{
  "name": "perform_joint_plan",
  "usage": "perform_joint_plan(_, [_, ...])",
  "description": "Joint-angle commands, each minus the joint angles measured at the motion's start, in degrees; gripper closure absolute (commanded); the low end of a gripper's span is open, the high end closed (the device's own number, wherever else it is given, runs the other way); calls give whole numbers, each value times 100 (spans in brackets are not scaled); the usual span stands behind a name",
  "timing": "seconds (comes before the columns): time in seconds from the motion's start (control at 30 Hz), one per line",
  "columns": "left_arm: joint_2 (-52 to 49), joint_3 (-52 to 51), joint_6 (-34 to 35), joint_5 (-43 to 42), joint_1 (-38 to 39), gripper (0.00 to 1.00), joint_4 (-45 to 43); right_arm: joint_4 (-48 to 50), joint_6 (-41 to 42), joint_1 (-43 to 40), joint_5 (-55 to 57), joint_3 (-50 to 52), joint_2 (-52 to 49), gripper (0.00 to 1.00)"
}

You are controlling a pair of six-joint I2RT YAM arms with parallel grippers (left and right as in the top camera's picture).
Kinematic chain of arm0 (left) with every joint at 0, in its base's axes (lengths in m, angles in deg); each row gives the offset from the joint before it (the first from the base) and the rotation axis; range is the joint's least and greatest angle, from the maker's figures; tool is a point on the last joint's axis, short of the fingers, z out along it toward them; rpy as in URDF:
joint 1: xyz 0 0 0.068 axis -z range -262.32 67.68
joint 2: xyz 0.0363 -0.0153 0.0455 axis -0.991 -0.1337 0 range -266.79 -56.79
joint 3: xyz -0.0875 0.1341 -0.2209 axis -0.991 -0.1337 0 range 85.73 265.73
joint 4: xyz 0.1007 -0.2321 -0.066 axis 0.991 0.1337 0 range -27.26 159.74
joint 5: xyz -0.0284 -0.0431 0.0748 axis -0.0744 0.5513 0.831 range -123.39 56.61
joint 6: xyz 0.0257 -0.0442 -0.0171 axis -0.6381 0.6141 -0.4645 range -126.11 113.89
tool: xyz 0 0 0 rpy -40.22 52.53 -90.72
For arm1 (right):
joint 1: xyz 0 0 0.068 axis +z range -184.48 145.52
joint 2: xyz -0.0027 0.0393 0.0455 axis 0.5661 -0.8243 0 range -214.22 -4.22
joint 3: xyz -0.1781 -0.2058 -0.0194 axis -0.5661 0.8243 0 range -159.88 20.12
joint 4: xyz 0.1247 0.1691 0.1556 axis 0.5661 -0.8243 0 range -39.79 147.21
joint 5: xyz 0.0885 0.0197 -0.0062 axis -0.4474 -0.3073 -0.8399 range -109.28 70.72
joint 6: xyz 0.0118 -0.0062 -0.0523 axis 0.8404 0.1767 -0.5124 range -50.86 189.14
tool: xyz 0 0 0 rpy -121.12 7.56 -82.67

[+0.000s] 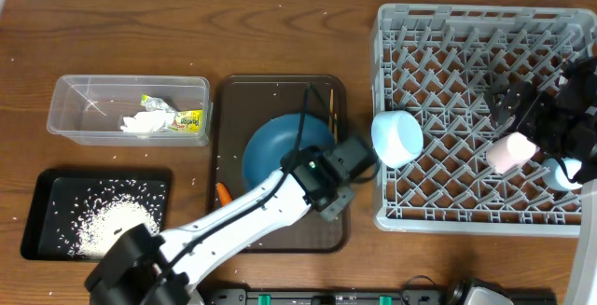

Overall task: Sort waste into correct bins and load items into the dishwasher rack
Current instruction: 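Carry blue plate over black tray and tip dumpling off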

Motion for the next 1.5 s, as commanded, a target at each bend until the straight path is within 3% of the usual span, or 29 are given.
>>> perform_joint_plan(0.0, [118, 446, 584, 37, -192, 93, 31, -11, -55, 26, -44, -28, 4, 7])
perform_joint_plan(0.17, [315, 793, 1508, 39, -811, 94, 103, -9, -55, 26, -44, -28, 4, 6])
perform_joint_plan(0.4, [1233, 807, 2249, 20, -2468, 94, 186, -11, -55, 26, -44, -28, 4, 6])
perform_joint_plan(0.57, [1965, 807, 2304, -203, -3840, 94, 315, -9, -55, 26, -44, -28, 4, 6])
perform_joint_plan(0.73, [2308, 800, 2264, -1097, -5633, 94, 603, -11, -55, 26, -44, -28, 4, 6])
perform_joint_plan(0.97, [2312, 511, 1578, -3320, -8209, 94, 669, -11, -55, 26, -42, -28, 4, 6])
perform_joint_plan(1.17, [2374, 247, 146, -5869, -10244, 93, 682, 0, -55, 26, -42, -28, 4, 6])
perform_joint_plan(1.27, [2487, 17, -315, -6492, -11051, 94, 673, 0, -55, 26, -39, -28, 4, 6])
perform_joint_plan(1.47, [2566, -822, -975, -7921, -11798, 94, 81, 9, -55, 26, -39, -28, 4, 6])
